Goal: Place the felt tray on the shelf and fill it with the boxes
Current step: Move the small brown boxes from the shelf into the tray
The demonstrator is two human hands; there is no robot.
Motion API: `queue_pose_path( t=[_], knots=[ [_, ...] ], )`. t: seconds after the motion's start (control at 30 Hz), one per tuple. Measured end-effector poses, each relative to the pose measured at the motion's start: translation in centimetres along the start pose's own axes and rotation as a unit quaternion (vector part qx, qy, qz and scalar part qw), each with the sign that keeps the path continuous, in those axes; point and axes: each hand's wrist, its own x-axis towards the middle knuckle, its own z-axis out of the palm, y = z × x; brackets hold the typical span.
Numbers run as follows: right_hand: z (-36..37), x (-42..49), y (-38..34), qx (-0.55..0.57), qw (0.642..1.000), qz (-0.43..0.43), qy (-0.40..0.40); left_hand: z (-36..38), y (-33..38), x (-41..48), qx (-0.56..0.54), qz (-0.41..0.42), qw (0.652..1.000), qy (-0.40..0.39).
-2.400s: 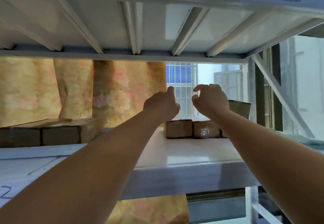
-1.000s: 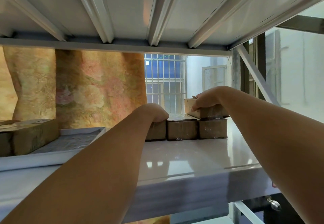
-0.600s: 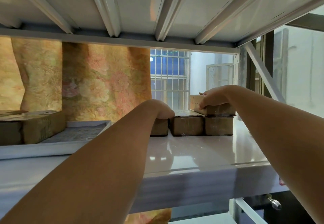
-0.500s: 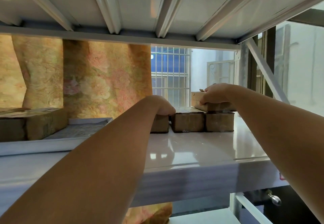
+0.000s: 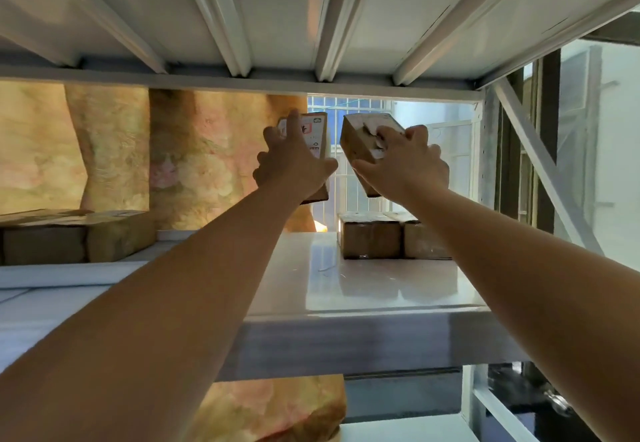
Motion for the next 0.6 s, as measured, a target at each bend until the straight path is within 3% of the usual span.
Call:
queue_pose_path(
  t=[0.13,0.4,0.6],
  knots=[
    [-0.4,-0.8,-2.0,0.061,0.998,-0.009,-0.01,-3.3,-0.2,-0.4,-0.085,-0.043,0.995,-0.033],
    [0.3,-2.0,-7.1,0.103,0.992,-0.046,-0.049,-10.9,-3.5,-0.6,0.131,-0.051,0.99,-0.025],
    [0.5,-3.0,-11.8,0.121,0.987,-0.066,-0.081,-14.7,-5.9,-1.2,0.17,-0.058,0.98,-0.09]
  ],
)
